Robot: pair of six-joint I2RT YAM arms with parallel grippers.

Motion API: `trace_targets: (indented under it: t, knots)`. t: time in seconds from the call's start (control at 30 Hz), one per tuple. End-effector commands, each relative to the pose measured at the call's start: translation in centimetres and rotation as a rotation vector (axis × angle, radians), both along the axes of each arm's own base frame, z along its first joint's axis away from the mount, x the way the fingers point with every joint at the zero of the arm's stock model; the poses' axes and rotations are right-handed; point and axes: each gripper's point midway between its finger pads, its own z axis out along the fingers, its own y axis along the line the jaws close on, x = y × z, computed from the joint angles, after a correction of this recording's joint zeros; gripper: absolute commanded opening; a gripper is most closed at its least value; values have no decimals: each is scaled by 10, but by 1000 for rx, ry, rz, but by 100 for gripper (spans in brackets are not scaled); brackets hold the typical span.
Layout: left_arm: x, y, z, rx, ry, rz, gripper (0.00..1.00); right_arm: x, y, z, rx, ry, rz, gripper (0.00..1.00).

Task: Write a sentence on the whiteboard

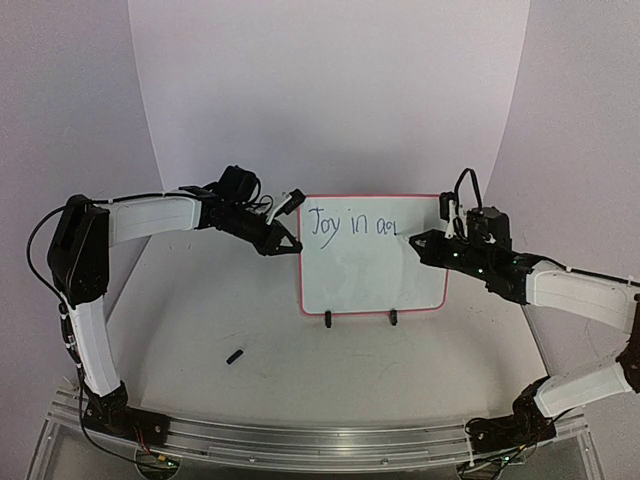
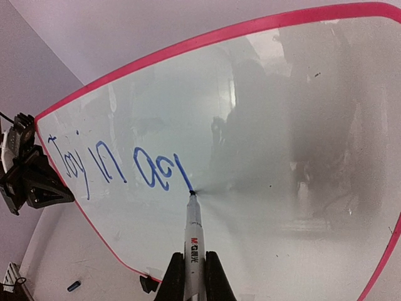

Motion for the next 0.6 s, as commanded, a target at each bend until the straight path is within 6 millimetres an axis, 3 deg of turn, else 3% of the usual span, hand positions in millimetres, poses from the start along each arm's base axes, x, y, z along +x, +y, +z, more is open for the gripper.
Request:
trace_targets:
  t: [0.0, 0.33, 0.57]
  knots:
    - [-17, 4, -29, 118, 21, -39, 0, 13, -3, 45, 65, -116, -47, 0]
    - [-17, 3, -28, 117, 19, -40, 0, 20, -2, 52, 70, -142, -62, 0]
    - [-17, 3, -28, 118, 18, -42, 0, 18, -14, 52, 71, -149, -121, 0]
